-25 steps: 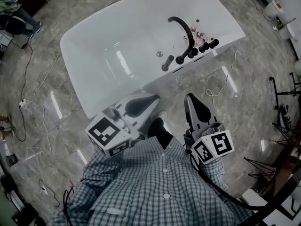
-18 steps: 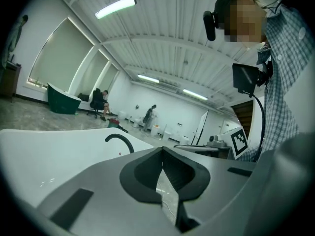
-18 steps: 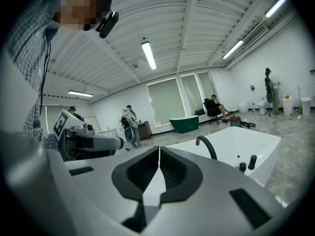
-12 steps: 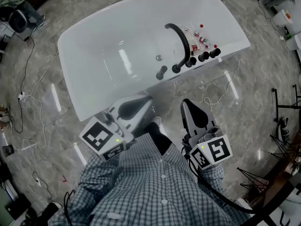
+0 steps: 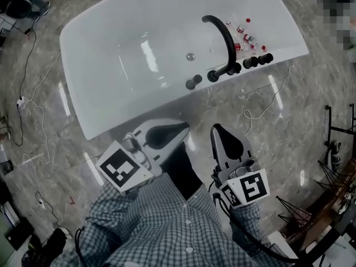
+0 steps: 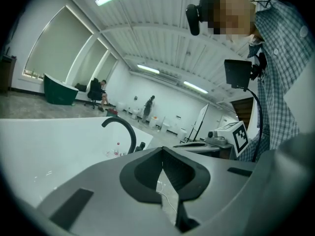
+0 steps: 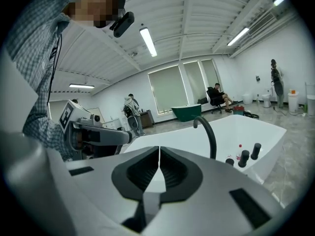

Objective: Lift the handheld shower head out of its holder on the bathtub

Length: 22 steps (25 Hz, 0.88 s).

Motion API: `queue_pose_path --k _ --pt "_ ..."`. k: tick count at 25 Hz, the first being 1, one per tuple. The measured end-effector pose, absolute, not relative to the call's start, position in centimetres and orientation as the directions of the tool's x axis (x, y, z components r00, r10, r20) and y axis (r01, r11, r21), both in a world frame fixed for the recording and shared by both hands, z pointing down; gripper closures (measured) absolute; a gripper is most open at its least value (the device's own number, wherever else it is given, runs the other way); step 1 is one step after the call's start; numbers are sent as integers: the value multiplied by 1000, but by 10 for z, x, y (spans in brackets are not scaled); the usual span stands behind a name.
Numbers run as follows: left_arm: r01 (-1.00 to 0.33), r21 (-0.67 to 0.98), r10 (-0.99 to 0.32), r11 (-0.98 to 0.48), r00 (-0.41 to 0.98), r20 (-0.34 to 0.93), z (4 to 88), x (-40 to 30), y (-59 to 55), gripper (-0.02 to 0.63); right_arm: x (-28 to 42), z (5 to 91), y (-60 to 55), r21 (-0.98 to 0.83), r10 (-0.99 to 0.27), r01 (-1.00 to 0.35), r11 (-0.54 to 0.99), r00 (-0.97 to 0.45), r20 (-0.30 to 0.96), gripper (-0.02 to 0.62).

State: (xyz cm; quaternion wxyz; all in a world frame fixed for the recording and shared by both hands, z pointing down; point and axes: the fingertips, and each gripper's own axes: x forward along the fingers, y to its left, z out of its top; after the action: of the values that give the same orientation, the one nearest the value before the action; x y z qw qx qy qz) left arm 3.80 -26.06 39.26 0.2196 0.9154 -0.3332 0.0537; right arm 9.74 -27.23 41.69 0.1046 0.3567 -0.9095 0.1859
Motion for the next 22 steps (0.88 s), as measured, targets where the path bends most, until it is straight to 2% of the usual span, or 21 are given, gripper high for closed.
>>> queue_pose_path --k 22 --pt "-605 320 -523 -729 794 310 541 6 -321 597 66 583 -332 -232 -668 -754 614 -653 356 575"
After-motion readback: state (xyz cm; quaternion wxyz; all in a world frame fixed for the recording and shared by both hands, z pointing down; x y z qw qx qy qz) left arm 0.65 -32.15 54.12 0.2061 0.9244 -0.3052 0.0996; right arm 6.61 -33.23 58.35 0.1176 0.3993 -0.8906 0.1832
